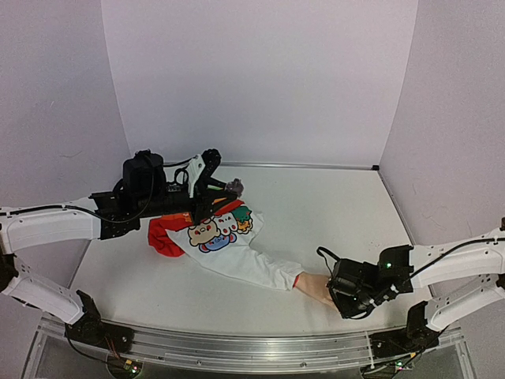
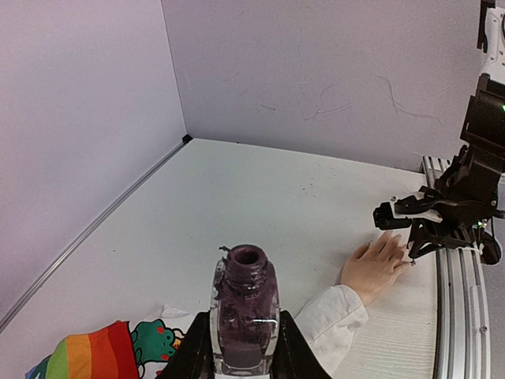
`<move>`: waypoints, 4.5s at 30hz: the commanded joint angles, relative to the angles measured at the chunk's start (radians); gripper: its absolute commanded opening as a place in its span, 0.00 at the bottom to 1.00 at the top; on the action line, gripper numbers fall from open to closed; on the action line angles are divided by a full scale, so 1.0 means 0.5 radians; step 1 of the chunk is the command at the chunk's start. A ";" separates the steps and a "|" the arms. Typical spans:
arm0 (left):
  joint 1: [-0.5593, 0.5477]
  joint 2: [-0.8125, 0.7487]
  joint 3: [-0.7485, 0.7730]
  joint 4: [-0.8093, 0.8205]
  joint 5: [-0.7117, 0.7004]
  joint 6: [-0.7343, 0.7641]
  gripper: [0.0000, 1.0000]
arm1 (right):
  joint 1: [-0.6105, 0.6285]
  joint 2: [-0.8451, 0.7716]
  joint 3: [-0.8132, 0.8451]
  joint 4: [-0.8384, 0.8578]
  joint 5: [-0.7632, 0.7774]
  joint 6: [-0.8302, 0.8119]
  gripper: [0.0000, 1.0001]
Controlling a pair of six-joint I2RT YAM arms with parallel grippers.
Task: Paint the nails
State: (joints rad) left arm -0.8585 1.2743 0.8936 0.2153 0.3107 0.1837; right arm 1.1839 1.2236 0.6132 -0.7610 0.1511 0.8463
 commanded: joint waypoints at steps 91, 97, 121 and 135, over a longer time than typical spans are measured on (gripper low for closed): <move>-0.004 -0.076 0.004 0.039 -0.020 0.016 0.00 | 0.011 0.015 0.074 0.031 -0.050 -0.108 0.00; -0.004 -0.078 0.004 0.036 -0.020 0.016 0.00 | 0.010 0.012 0.039 0.026 -0.037 -0.053 0.00; -0.004 -0.104 -0.009 0.030 -0.029 0.010 0.00 | 0.011 0.015 0.042 -0.047 0.103 0.079 0.00; -0.005 -0.115 -0.012 0.020 -0.039 0.010 0.00 | 0.010 0.019 0.087 -0.029 0.094 0.002 0.00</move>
State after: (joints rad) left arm -0.8585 1.2556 0.8867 0.2089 0.3088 0.1841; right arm 1.1839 1.2423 0.6266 -0.7647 0.1715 0.8631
